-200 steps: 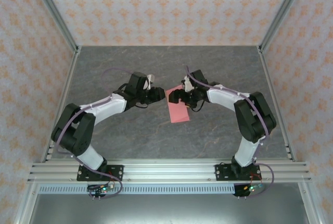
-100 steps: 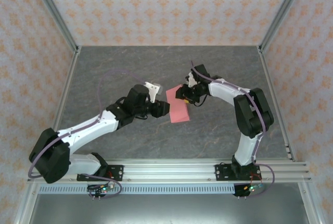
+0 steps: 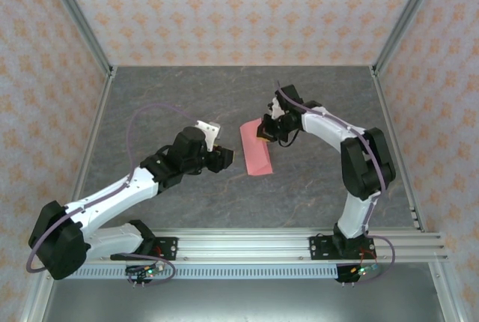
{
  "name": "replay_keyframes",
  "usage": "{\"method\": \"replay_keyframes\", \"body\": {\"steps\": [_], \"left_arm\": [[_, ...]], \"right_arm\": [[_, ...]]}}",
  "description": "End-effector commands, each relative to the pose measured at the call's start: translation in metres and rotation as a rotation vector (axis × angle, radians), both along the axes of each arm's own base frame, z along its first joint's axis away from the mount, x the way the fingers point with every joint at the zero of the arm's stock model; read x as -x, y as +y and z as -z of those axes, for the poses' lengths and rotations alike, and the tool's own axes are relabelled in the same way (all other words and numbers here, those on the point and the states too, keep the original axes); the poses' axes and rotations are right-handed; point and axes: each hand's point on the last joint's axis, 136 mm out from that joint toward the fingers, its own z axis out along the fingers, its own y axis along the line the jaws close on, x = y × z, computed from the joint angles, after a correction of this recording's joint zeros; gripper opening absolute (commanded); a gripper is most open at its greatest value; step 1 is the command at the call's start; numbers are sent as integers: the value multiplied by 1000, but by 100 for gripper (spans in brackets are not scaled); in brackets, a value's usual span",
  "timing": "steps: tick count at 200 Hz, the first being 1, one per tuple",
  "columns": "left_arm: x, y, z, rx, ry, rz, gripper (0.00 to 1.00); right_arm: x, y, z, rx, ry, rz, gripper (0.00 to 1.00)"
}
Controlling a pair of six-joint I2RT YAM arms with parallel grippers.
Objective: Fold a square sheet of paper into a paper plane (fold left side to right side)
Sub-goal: Fold the triangle a second time at the center of the table.
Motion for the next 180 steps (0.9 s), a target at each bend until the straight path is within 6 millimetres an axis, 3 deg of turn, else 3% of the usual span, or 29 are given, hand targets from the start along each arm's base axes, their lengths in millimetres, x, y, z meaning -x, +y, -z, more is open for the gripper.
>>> {"method": "replay_keyframes", "body": {"steps": [1,43,90,110,144,180], "left_arm": [[-6,9,-22,-27,-63,-28,51],[-7,14,-33,-32,-86,-50,52],[-8,21,-47,-43,-123,-74,53],[-9,25,-55,-42,-149,-86,54],[-7,28,-62,-44,-173,-88,55],[-6,29,-58,-63,-171,-80,57]], "right_arm": [[0,-2,-42,-31,-53,8,0],[-1,-5,-67,-18,-84,13,0],[12,-37,-110,86,-165,19,0],[15,-39,-118,78,-173,31,0],[3,-24,-104,18,-144,62,0],[-16,-1,-71,57,-129,53,0]]}}
